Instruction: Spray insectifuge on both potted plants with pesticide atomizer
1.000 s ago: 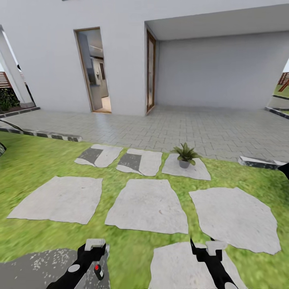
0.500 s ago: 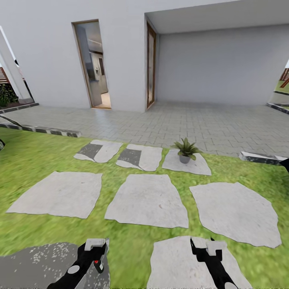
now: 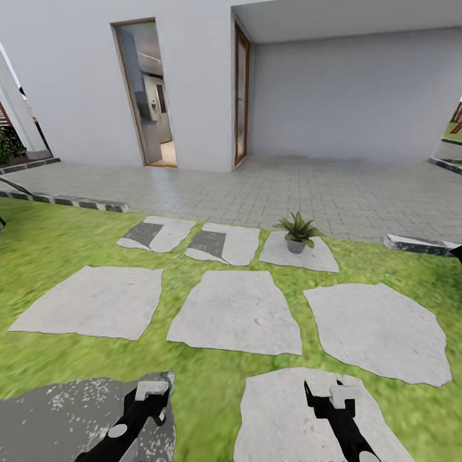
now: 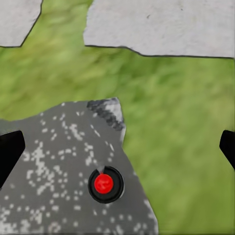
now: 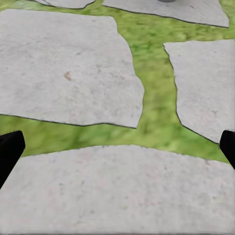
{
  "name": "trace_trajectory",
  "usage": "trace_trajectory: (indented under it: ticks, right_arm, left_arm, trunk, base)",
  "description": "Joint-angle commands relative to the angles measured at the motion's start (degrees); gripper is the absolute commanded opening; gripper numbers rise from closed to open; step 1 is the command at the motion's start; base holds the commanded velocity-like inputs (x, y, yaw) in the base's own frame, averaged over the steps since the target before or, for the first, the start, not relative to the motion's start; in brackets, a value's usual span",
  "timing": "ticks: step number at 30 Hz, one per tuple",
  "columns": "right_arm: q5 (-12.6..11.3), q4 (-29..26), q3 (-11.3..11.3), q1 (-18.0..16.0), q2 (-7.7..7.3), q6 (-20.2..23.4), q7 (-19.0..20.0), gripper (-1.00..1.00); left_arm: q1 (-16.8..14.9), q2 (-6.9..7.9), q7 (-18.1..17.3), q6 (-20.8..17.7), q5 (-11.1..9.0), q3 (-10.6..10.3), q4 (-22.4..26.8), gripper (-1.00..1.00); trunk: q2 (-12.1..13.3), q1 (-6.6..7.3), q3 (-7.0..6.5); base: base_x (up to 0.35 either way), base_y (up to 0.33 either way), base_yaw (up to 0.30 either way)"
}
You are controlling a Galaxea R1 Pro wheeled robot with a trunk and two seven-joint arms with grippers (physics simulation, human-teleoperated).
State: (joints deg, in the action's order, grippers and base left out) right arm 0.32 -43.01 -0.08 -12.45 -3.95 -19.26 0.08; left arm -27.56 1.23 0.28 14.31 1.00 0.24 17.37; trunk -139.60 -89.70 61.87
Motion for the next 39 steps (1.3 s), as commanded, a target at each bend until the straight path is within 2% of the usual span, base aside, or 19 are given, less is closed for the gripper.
trace_trajectory:
  ticks: [1, 9, 39]
  right_arm:
    - [0.03, 0.03, -0.01, -0.03, 0.00, -0.17, 0.01, 1.00]
    - [0.03, 0.03, -0.01, -0.03, 0.00, -0.17, 0.01, 1.00]
    - [0.03, 0.03, -0.01, -0.03, 0.00, -0.17, 0.01, 1.00]
  left_arm:
    - [-0.03, 0.00, 0.02, 0.19, 0.11, 0.02, -0.05, 1.00]
    - [-0.05, 0.00, 0.06, 0.19, 0.06, 0.02, -0.05, 1.00]
    - [-0.12, 0.00, -0.01, 0.19, 0.10, 0.02, -0.05, 1.00]
  trunk:
    - [-0.43, -0.21, 0.32]
    - [-3.64, -1.97, 2.49]
    - [-4.04, -2.74, 11.76]
  base:
    - [0.000, 0.000, 0.000]
    - [0.000, 0.000, 0.001]
    - [0.000, 0.000, 0.092]
